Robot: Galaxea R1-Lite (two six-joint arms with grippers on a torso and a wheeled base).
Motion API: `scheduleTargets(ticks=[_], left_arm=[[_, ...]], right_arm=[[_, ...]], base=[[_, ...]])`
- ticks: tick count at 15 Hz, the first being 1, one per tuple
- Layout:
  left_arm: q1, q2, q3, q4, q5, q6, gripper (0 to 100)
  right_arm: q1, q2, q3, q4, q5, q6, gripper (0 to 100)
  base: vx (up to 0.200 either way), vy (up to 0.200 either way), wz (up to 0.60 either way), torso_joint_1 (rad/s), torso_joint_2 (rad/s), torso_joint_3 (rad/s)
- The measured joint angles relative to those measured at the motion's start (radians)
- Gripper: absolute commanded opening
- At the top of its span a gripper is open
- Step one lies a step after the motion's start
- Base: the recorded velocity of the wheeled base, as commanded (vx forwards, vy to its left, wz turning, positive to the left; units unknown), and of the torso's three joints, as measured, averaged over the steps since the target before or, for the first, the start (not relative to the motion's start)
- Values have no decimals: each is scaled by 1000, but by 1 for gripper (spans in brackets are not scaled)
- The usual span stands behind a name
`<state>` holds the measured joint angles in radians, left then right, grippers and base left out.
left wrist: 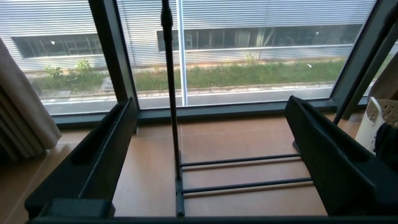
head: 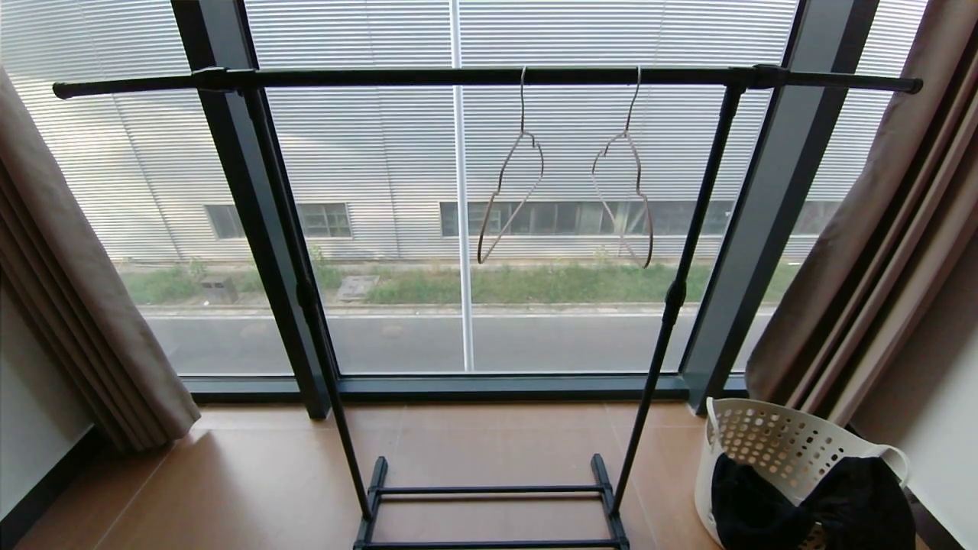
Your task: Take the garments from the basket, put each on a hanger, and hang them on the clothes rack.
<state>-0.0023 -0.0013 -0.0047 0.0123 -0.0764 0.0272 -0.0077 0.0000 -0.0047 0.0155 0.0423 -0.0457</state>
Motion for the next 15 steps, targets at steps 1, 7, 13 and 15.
scheduleTargets(ticks=[1, 7, 13, 15], left_arm=[[0, 0, 0, 0, 0, 0, 100], [0, 0, 0, 0, 0, 0, 100], [0, 0, 0, 0, 0, 0, 100], [1, 0, 0, 0, 0, -1, 100]], right_arm=[[0, 0, 0, 0, 0, 0, 100], [0, 0, 0, 1, 0, 0, 100], [0, 0, 0, 1, 0, 0, 100], [0, 0, 0, 1, 0, 0, 100]], base=[[0, 0, 0, -163, 491, 334], [0, 0, 0, -45, 128, 84], [0, 0, 0, -39, 126, 87], [0, 0, 0, -115, 415, 305]])
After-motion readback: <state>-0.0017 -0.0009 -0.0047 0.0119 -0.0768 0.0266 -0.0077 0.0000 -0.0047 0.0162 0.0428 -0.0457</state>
